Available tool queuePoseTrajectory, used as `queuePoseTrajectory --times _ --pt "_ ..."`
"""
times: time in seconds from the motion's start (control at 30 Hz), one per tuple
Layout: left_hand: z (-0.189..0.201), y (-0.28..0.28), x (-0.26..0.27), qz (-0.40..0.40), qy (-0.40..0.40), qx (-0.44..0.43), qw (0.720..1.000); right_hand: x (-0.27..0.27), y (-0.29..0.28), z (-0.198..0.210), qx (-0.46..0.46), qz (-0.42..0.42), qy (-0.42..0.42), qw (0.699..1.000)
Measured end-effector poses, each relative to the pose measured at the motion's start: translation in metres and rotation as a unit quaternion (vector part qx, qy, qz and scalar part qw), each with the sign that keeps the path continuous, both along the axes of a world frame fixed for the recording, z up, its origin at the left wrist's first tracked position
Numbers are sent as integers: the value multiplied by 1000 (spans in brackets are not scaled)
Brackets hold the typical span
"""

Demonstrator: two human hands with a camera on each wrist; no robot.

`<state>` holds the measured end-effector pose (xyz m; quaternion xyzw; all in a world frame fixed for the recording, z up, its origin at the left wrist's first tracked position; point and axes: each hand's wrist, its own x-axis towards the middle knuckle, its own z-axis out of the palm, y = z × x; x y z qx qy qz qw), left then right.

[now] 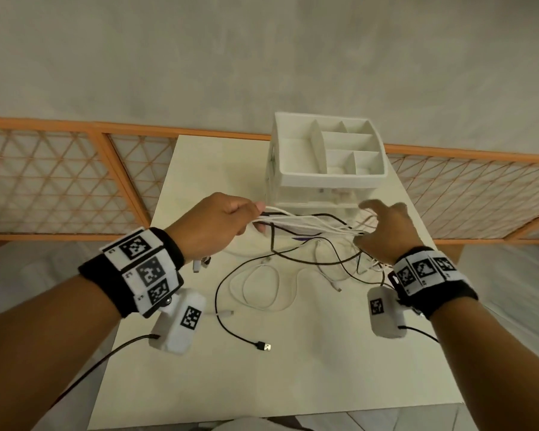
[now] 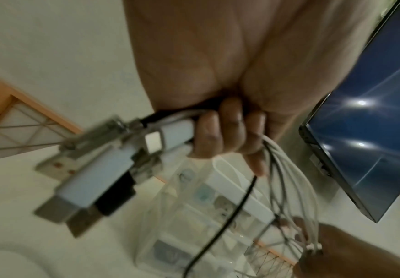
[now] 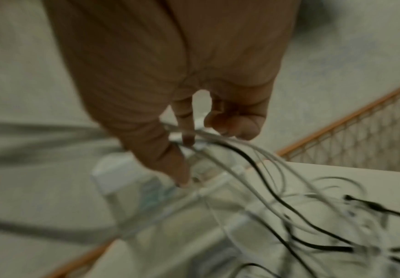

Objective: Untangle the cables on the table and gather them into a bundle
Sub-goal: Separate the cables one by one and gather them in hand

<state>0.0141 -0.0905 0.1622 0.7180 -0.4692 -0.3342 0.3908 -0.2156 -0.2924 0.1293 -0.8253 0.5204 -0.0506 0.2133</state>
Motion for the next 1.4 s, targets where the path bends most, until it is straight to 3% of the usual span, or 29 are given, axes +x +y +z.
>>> queuePoseTrajectory --times 0.07,0.17,0.23,0.37,0.47,0.5,0.57,0.63,0.7,0.73,0.8,0.83,0.9,0.97,1.07,1.17,1.27,1.4 --pt "-7 -6 -4 23 -41 6 999 12 25 19 16 102 -51 993" --pt "-8 -13 -25 -44 -77 -8 996 42 75 10 8 225 -97 969" --pt "-3 -14 -37 -97 -80 -38 991 54 86 -10 29 212 -104 971" --pt "14 -5 -29 -64 -49 -103 991 24 45 -36 57 124 79 987" --pt "13 9 -5 -58 -44 -44 996 -17 -4 -45 -6 18 130 991" --pt "7 13 4 -79 -63 7 995 -25 -15 -42 -37 -21 115 992" --pt "-9 17 14 -120 -127 128 976 -32 -29 -32 -112 -77 3 991" --pt "-31 13 13 -125 -164 208 956 -29 -33 -23 -224 -99 -148 958" --pt "-51 7 5 -90 -174 226 954 -20 -28 -19 -271 -107 -226 929" --pt "-57 5 0 -68 -177 223 956 -16 -25 -24 -234 -106 -221 941" --pt "-68 5 -3 -21 -168 196 966 -14 -15 -36 -65 -83 -117 988" --pt "-71 5 -3 4 -152 179 972 -16 -5 -42 11 -57 -60 997" --pt "-73 7 -2 45 -117 147 981 -13 18 -50 69 -4 -2 998" --pt "-70 9 -5 37 -102 119 987 -1 47 -52 78 50 -31 995" --pt "-64 8 -17 -42 -93 92 991 26 87 -46 156 155 -85 972" --pt "-57 8 -26 -94 -86 108 986 46 92 -43 154 154 -69 974" --pt "-62 11 -27 -96 -45 178 978 49 86 -54 47 94 -103 989" --pt "-79 19 -26 41 55 182 981 45 122 -85 51 144 -187 970"
